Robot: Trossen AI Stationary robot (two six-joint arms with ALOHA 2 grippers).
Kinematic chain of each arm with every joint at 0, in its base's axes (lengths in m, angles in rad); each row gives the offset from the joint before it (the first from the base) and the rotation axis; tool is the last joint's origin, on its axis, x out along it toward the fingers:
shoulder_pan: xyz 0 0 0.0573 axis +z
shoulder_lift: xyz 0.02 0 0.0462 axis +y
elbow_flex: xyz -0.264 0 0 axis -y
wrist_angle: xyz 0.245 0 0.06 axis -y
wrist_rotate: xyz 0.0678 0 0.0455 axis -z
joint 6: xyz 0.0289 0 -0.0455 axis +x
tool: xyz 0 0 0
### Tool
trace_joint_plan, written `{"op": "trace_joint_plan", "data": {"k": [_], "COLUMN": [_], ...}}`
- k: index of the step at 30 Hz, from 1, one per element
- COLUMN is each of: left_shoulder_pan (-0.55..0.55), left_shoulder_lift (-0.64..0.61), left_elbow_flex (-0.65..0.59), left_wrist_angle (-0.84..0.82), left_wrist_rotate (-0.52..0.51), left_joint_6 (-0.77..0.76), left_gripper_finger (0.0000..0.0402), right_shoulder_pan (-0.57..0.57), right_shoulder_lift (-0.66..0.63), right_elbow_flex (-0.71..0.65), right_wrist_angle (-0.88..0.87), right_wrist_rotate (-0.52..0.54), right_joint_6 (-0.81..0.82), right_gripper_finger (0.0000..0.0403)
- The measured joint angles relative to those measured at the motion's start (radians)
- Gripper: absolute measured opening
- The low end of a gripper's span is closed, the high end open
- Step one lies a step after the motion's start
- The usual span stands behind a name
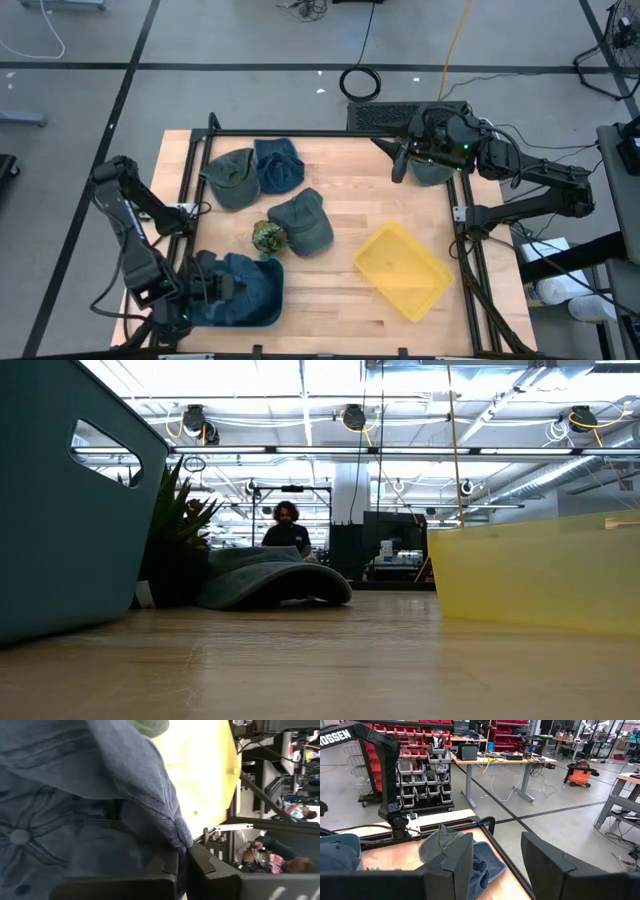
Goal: Pick & Place hat
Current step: Put the right blue cap into the blue bin
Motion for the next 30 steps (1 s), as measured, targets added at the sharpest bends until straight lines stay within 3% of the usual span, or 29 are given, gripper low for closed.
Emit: {"op": "trace_joint_plan", "data": {"k": [18,27,30], "left_shoulder_pan": [-0.001,0.008,0.002], "left_shoulder_lift": [0.000,0.014,0.035], "left_elbow_flex": [-0.051,-0.051,-0.051], "left_wrist_angle": [-0.045,-0.179,-0.189], "left_wrist_rotate": [0.169,0.359,0.375], "left_joint_6": [0.002,0.012,0.011], "left_gripper_finger": [0.0003,0.0003,0.0003], "right_shoulder_pan": [0.000,0.000,0.000], "right_shoulder_lift": [0.000,0.000,0.000], "right_elbow_flex": [0.000,0.000,0.000], "right_wrist_angle": [-0.008,-0.015,-0.014], "right_wrist_rotate": [0.000,0.000,0.000], "right_joint_6": [0.000,0.003,0.003], "right_gripper_finger": [0.0155,0.0155,0.0155]}}
